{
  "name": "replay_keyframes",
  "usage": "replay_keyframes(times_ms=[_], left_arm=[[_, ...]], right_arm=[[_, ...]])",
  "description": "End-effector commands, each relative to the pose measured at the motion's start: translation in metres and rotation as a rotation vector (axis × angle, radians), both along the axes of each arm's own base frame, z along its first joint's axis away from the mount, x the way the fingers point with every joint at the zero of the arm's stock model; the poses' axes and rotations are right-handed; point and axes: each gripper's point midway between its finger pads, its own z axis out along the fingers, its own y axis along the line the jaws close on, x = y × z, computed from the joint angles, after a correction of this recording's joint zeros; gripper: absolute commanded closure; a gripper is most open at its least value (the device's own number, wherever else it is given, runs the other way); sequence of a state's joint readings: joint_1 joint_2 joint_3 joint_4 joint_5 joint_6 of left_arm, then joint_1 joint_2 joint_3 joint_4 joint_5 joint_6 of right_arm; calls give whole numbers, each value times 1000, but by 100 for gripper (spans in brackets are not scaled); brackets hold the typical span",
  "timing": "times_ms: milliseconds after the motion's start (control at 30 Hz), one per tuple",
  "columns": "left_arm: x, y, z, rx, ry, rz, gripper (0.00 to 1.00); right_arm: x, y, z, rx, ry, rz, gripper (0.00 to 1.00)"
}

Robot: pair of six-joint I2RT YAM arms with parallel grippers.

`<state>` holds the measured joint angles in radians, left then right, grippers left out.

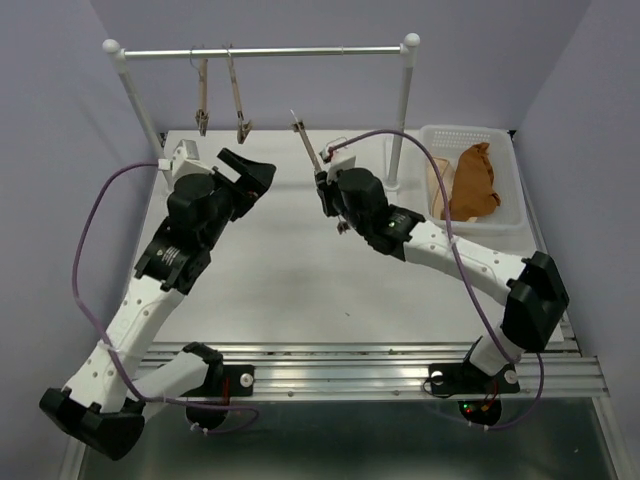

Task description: Remove the underwear clipped to the hanger

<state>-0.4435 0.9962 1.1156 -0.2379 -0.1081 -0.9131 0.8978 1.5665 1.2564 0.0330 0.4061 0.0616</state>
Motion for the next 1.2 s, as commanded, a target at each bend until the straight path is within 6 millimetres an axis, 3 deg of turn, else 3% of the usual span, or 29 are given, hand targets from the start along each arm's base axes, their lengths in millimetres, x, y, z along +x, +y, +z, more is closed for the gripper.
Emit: replay_keyframes(times_ms=[0, 100, 133, 267, 567, 767, 867, 1167], left_arm=[[-12, 44, 13, 53, -72, 176, 1], [-23, 67, 9, 75, -60, 262, 1], [-28, 73, 10, 76, -60, 283, 1], [-42, 103, -3, 113, -20, 409, 1], [-56, 123, 4, 128, -42, 480, 1], [-54, 124, -1, 147, -31, 484, 1], [-53, 122, -2, 153, -30, 478, 1], [-49, 119, -10, 169, -17, 468, 1]], right_arm=[[31, 7, 49, 121, -22, 31, 99], [62, 10, 72, 138, -33, 27, 99], [70, 23, 89, 159, -55, 53, 99], [95, 43, 116, 205, -96, 90, 98], [150, 68, 154, 323, -186, 31, 96], [168, 64, 166, 380, -239, -57, 95], [171, 60, 166, 399, -250, -85, 94], [175, 47, 194, 423, -348, -117, 90]])
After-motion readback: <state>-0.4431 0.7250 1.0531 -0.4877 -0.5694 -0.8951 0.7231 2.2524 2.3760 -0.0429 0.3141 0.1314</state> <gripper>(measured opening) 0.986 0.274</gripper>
